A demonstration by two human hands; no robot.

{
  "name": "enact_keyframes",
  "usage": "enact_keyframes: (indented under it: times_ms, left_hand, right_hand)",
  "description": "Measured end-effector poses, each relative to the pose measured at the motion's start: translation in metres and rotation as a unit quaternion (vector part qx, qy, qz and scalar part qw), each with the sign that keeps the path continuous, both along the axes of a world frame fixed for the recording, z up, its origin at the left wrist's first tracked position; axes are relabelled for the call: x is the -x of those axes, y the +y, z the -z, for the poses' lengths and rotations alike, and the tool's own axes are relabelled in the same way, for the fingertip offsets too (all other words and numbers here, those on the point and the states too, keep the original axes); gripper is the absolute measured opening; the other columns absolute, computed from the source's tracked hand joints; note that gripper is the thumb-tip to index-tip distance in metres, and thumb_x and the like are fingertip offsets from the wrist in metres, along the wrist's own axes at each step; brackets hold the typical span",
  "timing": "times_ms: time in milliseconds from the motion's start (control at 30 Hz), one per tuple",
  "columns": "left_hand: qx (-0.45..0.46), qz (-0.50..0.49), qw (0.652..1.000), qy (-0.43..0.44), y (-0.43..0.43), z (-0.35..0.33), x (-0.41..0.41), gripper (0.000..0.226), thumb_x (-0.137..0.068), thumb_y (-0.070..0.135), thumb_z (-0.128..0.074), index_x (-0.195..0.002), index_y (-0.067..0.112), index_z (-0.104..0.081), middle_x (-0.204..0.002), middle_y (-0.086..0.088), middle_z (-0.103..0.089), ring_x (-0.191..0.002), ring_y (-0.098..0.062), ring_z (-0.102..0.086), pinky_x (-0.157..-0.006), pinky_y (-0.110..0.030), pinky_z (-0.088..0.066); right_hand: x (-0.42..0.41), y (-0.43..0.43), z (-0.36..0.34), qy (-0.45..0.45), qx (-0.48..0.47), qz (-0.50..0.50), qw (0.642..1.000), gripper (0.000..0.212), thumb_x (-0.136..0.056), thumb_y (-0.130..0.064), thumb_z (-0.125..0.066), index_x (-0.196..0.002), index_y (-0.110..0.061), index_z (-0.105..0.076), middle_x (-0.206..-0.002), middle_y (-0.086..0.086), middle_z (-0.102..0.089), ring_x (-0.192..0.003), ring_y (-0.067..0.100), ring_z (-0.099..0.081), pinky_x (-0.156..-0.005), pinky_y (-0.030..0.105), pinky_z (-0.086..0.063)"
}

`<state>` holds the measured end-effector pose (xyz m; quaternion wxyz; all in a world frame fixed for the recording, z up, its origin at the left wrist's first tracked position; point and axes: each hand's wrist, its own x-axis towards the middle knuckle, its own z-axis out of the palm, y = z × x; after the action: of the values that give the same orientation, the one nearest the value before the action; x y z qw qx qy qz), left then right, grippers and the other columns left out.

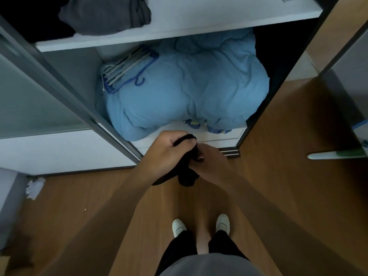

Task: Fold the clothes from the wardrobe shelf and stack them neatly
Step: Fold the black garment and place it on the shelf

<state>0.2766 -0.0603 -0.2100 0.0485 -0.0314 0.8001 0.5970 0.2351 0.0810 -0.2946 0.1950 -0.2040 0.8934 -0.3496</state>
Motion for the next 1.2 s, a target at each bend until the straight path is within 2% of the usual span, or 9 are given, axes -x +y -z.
enact_keyframes:
  times_ms: [167, 333, 500, 600, 767, 867, 967, 1100, 1200]
  left_hand:
    - [-0.009, -0.06, 0.998, 0.014, -0.008, -0.007, -0.004, 0.03, -0.093, 0.021, -0.061, -0.073, -0.002, -0.064, -0.066, -0.019, -0.064, -0.061, -0.02, -0.06, -0.057, -0.028, -0.043]
    - [-0.014, -0.183, 0.982, 0.045, -0.025, -0.002, -0.002, 0.034, -0.094, 0.013, -0.062, -0.062, 0.005, -0.055, -0.055, 0.002, -0.055, -0.053, -0.011, -0.053, -0.048, -0.019, -0.038]
    - [0.061, -0.223, 0.973, 0.0, -0.056, 0.037, -0.003, 0.043, -0.094, 0.023, -0.064, -0.056, 0.014, -0.047, -0.047, 0.007, -0.044, -0.043, -0.006, -0.041, -0.043, -0.021, -0.03]
    - [0.109, -0.198, 0.971, -0.082, -0.064, 0.07, -0.016, 0.05, -0.096, 0.035, -0.063, -0.065, -0.004, -0.053, -0.057, -0.007, -0.049, -0.051, -0.015, -0.046, -0.053, -0.027, -0.031]
    - [0.022, -0.279, 0.957, -0.082, -0.072, 0.093, -0.022, 0.05, -0.092, 0.038, -0.067, -0.087, -0.011, -0.062, -0.074, -0.023, -0.064, -0.068, -0.023, -0.059, -0.065, -0.033, -0.042]
    - [0.032, -0.21, 0.974, -0.073, -0.075, 0.092, -0.022, 0.044, -0.089, 0.039, -0.07, -0.078, -0.003, -0.065, -0.071, -0.023, -0.064, -0.064, -0.021, -0.059, -0.064, -0.033, -0.044]
    - [0.051, -0.082, 0.99, -0.1, -0.087, 0.089, -0.03, 0.043, -0.084, 0.048, -0.073, -0.065, 0.012, -0.058, -0.06, 0.001, -0.053, -0.057, -0.01, -0.051, -0.054, -0.024, -0.038]
    - [0.149, 0.063, 0.971, -0.178, -0.105, 0.092, -0.037, 0.054, -0.06, 0.06, -0.079, -0.09, 0.016, -0.07, -0.082, 0.001, -0.073, -0.076, -0.014, -0.07, -0.07, -0.029, -0.054]
    - [0.195, 0.05, 0.964, -0.172, -0.106, 0.1, -0.036, 0.041, -0.069, 0.046, -0.086, -0.093, 0.015, -0.073, -0.083, 0.0, -0.074, -0.075, -0.008, -0.07, -0.07, -0.027, -0.054]
  right_hand:
    - [0.001, 0.005, 0.004, 0.073, -0.01, 0.091, 0.993, 0.017, -0.093, -0.026, -0.051, -0.103, -0.025, -0.065, -0.086, -0.01, -0.06, -0.084, 0.015, -0.06, -0.072, 0.03, -0.042]
    - [0.006, 0.028, -0.006, 0.05, 0.053, 0.161, 0.984, 0.022, -0.094, -0.016, -0.053, -0.105, -0.019, -0.072, -0.097, 0.0, -0.072, -0.09, 0.017, -0.066, -0.082, 0.037, -0.054]
    - [0.016, 0.035, -0.026, 0.01, 0.233, 0.28, 0.931, 0.024, -0.09, -0.009, -0.053, -0.068, -0.011, -0.064, -0.067, 0.0, -0.061, -0.067, 0.012, -0.057, -0.063, 0.029, -0.044]
    - [0.014, 0.036, -0.047, -0.022, 0.293, 0.202, 0.934, 0.037, -0.082, -0.013, -0.052, -0.05, -0.023, -0.037, -0.053, 0.0, -0.036, -0.052, 0.01, -0.037, -0.051, 0.026, -0.029]
    - [0.016, 0.052, -0.049, -0.158, 0.058, -0.065, 0.984, 0.037, -0.08, -0.059, -0.062, -0.075, -0.023, -0.069, -0.067, -0.006, -0.065, -0.064, 0.004, -0.063, -0.061, 0.021, -0.045]
    - [0.018, 0.072, -0.042, -0.224, 0.087, -0.069, 0.968, 0.023, -0.086, -0.044, -0.073, -0.084, -0.021, -0.069, -0.075, -0.009, -0.066, -0.072, 0.001, -0.064, -0.066, 0.015, -0.047]
    - [0.022, 0.09, -0.044, -0.215, 0.177, -0.033, 0.96, 0.01, -0.09, -0.014, -0.07, -0.086, -0.01, -0.062, -0.074, -0.007, -0.063, -0.068, 0.003, -0.061, -0.062, 0.016, -0.047]
    - [0.029, 0.096, -0.048, -0.074, 0.175, 0.006, 0.982, 0.013, -0.089, -0.005, -0.07, -0.083, -0.009, -0.059, -0.071, -0.014, -0.062, -0.064, -0.003, -0.057, -0.06, 0.011, -0.043]
    - [0.032, 0.088, -0.042, 0.012, 0.144, 0.023, 0.989, 0.017, -0.089, -0.008, -0.071, -0.084, -0.003, -0.056, -0.07, -0.007, -0.054, -0.061, -0.005, -0.048, -0.058, 0.009, -0.036]
